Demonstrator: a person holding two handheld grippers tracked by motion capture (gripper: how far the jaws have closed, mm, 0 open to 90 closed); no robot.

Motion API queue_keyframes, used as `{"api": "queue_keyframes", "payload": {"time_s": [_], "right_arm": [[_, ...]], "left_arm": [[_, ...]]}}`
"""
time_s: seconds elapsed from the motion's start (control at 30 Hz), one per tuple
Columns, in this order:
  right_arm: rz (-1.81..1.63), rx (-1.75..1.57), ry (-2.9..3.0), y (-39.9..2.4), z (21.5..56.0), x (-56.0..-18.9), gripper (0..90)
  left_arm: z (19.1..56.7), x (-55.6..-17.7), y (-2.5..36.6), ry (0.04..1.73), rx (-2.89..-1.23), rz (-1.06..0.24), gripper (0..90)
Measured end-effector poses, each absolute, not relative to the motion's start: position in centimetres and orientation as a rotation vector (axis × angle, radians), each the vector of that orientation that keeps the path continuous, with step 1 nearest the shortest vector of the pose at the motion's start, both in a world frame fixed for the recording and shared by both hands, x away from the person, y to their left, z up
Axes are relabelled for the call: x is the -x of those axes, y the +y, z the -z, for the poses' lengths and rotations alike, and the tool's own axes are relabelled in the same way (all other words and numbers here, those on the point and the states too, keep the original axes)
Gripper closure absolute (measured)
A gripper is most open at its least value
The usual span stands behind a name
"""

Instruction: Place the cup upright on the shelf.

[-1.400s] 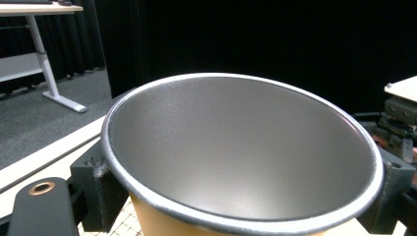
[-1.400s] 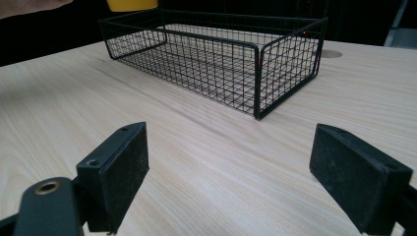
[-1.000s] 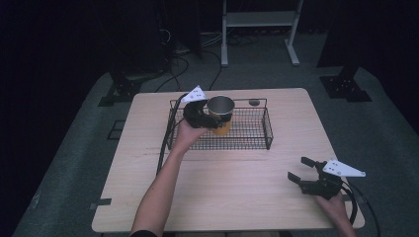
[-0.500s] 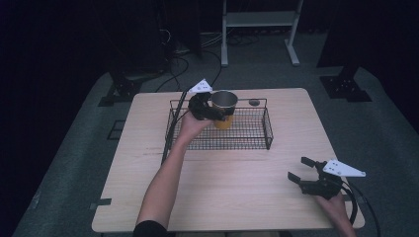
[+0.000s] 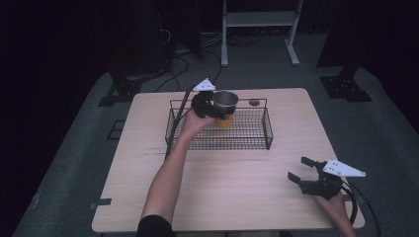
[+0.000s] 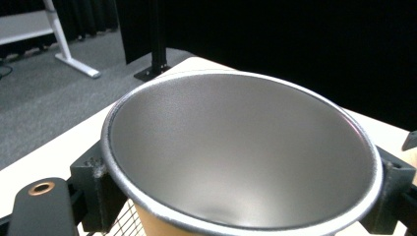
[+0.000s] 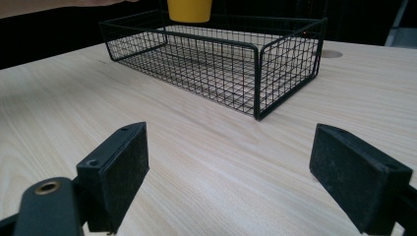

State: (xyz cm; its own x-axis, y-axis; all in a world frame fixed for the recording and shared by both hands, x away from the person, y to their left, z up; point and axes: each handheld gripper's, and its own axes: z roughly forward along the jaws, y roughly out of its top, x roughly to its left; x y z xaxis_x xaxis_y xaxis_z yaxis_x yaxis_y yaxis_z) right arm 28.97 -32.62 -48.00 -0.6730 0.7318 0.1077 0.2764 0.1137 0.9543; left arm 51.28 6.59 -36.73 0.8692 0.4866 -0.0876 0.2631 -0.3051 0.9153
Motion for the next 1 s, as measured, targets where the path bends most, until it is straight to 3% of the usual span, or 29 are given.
{"api": "queue_keyframes", "payload": {"time_s": [1.0], "right_arm": [[-1.594,-0.984,2.002,-32.8,48.0,-29.0,13.9]], "left_arm": [[40.2,-54.2,5.1,0.601,-2.176,-0.218,12.0]]}}
